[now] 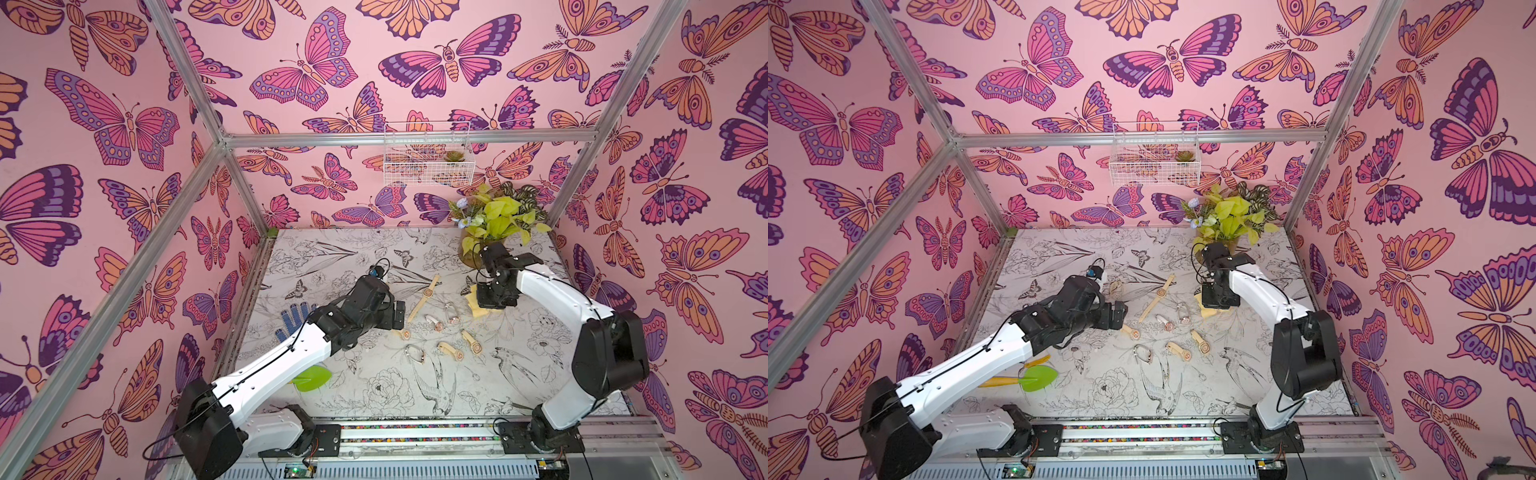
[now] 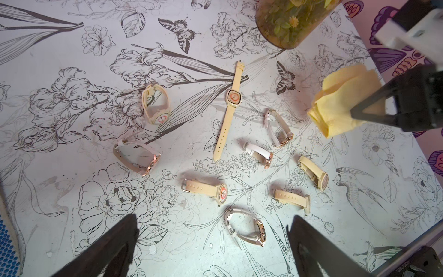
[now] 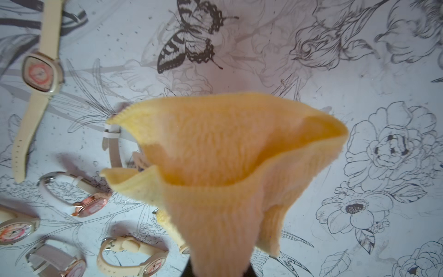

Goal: Wipe the watch dial
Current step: Adjust the cleaning item at the center of the board.

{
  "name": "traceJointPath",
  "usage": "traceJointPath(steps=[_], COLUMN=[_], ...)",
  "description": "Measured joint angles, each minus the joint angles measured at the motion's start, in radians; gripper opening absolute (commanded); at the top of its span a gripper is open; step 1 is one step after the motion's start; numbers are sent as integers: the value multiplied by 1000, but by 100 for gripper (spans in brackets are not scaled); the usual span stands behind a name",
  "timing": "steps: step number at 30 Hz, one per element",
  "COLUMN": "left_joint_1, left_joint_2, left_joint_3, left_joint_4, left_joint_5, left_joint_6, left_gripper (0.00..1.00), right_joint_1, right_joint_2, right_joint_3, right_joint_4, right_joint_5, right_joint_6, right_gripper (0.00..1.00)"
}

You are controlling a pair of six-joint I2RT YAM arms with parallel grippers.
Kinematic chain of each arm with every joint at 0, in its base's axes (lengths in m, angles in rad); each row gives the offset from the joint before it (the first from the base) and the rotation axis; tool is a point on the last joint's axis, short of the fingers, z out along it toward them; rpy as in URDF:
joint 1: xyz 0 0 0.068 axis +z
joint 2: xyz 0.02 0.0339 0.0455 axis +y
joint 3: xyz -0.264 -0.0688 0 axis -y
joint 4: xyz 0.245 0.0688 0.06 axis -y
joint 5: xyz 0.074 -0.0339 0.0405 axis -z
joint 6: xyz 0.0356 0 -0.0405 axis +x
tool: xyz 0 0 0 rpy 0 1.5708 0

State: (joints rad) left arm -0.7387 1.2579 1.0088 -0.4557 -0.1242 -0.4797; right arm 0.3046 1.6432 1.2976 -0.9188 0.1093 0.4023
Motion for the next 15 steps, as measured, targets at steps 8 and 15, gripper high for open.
traceJointPath(steps=[8,15], left_joint_1=[12,16], left_joint_2=[176,233], left_joint_3=[100,135], left_joint_4=[-9,-10], left_joint_5=[54,88], left_joint_6=[35,55], left_gripper=[100,100], right_joint_1=[-6,-22], right_joint_2=[156,225], right_joint_3=[-15,-15], right_joint_4=[-6,-11], right_joint_5=[35,20], right_joint_6=[2,11], right_gripper=[3,99])
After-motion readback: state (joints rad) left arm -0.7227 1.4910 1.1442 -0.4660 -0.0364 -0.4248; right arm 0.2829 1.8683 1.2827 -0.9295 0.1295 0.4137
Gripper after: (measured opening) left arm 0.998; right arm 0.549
